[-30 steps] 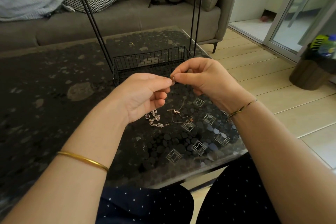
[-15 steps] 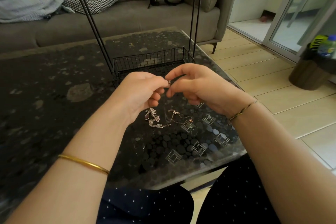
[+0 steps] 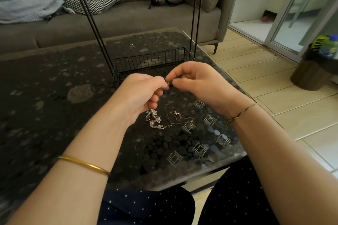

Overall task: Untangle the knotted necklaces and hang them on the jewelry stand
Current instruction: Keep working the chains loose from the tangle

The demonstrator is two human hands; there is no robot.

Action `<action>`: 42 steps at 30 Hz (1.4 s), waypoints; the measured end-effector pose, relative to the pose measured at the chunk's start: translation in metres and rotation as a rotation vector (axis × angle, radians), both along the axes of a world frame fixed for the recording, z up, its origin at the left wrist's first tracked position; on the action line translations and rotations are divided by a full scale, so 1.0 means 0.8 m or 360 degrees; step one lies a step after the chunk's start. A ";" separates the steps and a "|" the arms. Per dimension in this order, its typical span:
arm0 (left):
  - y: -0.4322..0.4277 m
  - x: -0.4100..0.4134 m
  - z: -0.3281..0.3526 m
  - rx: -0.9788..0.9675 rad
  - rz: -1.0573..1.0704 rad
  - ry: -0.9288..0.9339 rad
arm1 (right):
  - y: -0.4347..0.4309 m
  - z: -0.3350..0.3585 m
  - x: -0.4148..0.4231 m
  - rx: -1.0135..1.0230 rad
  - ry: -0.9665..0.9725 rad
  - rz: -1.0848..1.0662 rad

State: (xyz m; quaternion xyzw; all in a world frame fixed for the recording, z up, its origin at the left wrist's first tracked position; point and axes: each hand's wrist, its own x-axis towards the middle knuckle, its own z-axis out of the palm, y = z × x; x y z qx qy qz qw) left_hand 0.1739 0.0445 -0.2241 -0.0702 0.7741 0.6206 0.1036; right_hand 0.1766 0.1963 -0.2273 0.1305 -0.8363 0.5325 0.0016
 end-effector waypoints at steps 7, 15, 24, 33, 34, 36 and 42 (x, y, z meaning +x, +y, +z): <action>0.001 0.001 0.002 0.0033 0.0010 -0.0028 | -0.001 -0.002 -0.001 -0.0058 0.0045 -0.0056; 0.000 0.000 0.001 -0.0025 0.0037 -0.0021 | -0.007 -0.005 0.000 0.0445 0.0487 -0.0145; -0.001 0.001 0.001 -0.0045 0.0044 -0.0013 | -0.014 0.000 0.004 0.0770 0.0679 -0.0153; -0.003 0.000 0.002 0.0014 0.0043 -0.0042 | -0.020 0.004 0.006 0.0870 0.0679 -0.0159; -0.003 0.000 0.002 0.0024 0.0041 -0.0043 | -0.020 0.004 0.006 0.0870 0.0675 -0.0165; -0.005 0.000 0.003 0.0058 0.0028 -0.0043 | -0.019 0.003 0.006 0.0853 0.0675 -0.0187; -0.019 0.004 0.005 -0.0290 -0.0083 0.0319 | -0.010 0.002 0.003 0.0577 0.0588 -0.0289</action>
